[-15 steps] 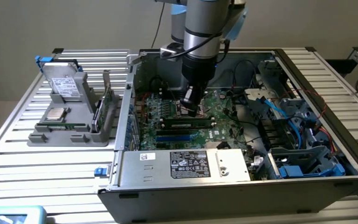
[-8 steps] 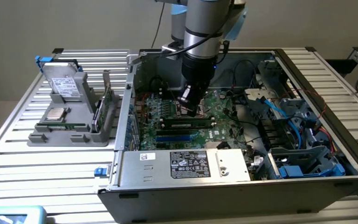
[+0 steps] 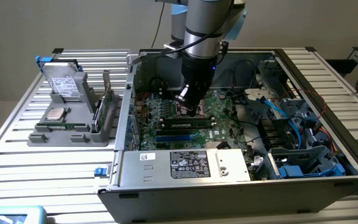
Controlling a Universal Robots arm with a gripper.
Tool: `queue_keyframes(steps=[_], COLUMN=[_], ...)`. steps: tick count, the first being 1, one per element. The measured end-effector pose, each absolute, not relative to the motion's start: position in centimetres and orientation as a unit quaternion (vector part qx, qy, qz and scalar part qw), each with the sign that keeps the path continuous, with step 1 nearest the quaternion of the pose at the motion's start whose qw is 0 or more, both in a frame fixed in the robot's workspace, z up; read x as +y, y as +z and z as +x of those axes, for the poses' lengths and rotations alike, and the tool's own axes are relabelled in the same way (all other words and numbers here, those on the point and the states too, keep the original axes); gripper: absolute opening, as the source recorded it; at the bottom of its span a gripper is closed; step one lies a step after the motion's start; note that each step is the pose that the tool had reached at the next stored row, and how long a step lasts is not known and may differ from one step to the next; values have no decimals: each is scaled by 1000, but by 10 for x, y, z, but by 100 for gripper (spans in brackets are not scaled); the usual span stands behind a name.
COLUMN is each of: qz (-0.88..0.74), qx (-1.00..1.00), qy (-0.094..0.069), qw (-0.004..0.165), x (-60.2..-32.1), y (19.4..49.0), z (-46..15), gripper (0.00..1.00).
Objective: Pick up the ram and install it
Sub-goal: 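Press down the ram until it locks into place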
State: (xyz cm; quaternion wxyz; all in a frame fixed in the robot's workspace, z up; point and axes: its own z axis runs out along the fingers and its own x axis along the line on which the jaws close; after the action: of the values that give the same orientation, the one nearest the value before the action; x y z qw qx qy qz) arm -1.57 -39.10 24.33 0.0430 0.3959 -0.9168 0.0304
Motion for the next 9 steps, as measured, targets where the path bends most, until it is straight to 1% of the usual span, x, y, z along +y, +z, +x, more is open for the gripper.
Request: queue_keyframes(steps=[9], qz=[336], qx=[-940], qy=[29], qw=[42], x=[-391], y=[243], z=[-16], gripper=[11])
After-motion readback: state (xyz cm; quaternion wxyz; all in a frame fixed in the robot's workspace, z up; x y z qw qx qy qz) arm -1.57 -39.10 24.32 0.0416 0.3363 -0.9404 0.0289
